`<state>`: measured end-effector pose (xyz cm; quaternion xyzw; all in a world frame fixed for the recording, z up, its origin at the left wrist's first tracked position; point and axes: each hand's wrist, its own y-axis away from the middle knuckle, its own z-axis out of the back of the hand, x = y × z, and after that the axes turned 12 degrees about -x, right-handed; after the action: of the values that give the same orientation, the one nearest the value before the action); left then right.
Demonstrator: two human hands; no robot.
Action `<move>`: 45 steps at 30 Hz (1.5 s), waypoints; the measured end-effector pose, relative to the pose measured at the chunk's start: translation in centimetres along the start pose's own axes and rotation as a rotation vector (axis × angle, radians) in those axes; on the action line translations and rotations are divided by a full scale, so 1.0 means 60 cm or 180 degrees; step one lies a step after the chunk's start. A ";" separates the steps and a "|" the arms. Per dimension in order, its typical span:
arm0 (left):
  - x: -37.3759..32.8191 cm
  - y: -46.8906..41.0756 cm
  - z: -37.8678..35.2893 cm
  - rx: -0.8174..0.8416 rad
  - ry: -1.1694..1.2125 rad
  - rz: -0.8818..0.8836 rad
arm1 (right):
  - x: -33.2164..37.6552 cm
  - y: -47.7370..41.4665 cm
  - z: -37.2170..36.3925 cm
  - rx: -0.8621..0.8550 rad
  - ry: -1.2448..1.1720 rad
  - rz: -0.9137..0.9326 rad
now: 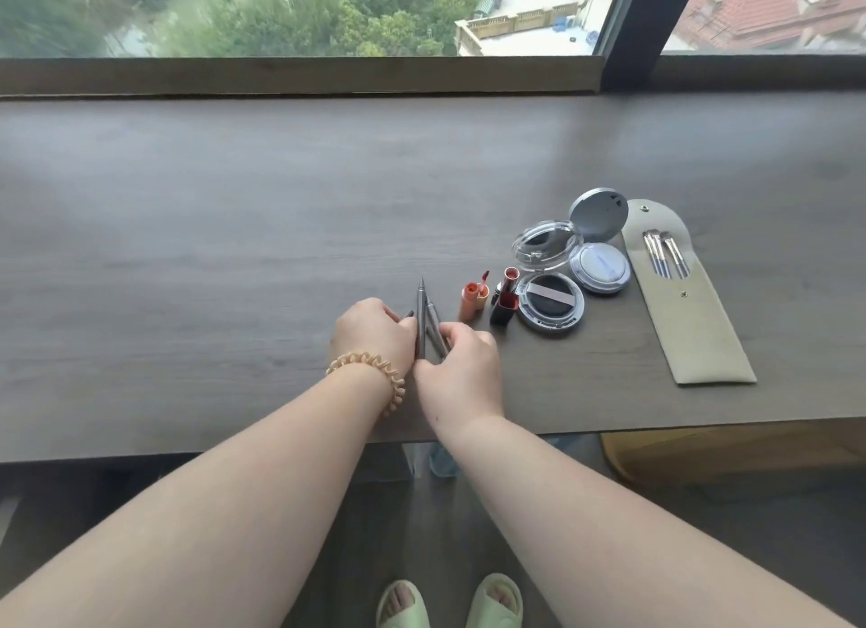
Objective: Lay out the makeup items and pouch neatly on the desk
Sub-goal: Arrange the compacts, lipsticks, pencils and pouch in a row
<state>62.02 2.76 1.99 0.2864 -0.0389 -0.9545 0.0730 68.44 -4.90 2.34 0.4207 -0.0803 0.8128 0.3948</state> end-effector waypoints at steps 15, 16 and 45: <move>0.006 -0.009 0.000 0.0285 -0.0809 -0.0794 | -0.055 0.042 -0.011 0.0131 0.2236 0.1745; 0.005 -0.012 -0.002 0.0310 -0.0806 -0.0805 | -0.057 0.043 -0.010 0.0174 0.2294 0.1726; -0.019 -0.047 -0.017 0.0274 -0.0790 -0.0891 | -0.030 -0.007 0.002 0.0315 0.2479 0.2207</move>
<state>63.19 5.72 1.44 0.1720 -0.0481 -0.9808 -0.0782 69.43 -5.70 1.00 0.0540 -0.0236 0.9948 0.0829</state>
